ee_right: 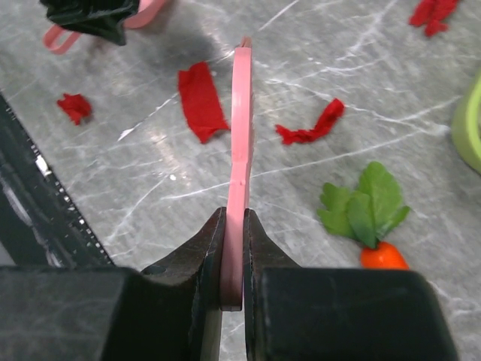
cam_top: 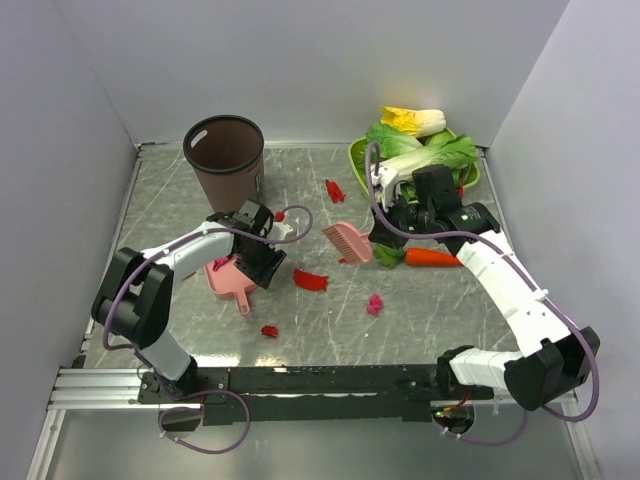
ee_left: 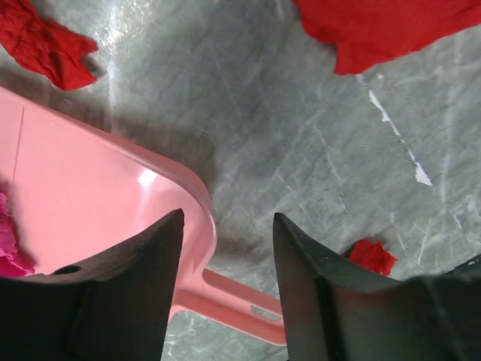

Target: Sweep away the paper scraps from the table

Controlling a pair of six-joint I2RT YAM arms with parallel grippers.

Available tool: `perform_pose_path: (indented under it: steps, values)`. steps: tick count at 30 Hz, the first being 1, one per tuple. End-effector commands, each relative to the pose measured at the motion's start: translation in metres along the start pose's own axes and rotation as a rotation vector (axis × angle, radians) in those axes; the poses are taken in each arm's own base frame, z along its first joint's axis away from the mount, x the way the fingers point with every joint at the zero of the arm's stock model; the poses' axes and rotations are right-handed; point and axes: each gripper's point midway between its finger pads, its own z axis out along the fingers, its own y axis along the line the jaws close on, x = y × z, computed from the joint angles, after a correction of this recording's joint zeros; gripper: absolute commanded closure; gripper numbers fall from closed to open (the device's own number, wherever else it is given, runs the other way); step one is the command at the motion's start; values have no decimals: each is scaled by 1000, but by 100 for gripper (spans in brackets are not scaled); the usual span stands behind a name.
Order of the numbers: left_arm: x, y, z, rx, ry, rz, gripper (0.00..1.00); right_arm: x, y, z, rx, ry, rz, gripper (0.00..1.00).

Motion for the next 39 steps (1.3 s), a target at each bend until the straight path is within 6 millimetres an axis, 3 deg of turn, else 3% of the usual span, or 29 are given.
perform_pose_path:
  steps: [1, 10, 16, 21, 25, 28, 31, 37, 39]
  values:
    - [-1, 4, 4, -16, 24, -34, 48, -27, -17, -10, 71, -89, -29, 100]
    - [0, -11, 1, 76, 43, -1, 85, -27, -21, -9, 72, -82, -36, 100]
    - [14, -21, -15, 133, 95, 57, 99, -30, -23, -6, 65, -81, -36, 100]
    - [36, -41, -31, 295, 138, 244, 99, -31, -24, -4, 65, -79, -41, 100]
    - [37, -31, -32, 267, 128, 375, 99, -30, -24, -3, 63, -79, -44, 100]
    - [34, -45, -43, 372, 112, 450, 99, -28, -25, -2, 66, -73, -44, 100]
    - [23, -52, -47, 426, 88, 489, 99, -28, -26, -2, 69, -72, -49, 100]
    - [-13, -38, -33, 325, 26, 590, 99, -25, -27, 0, 70, -66, -47, 100]
    - [-10, -37, -29, 337, 64, 596, 99, -25, -27, 0, 71, -63, -48, 100]
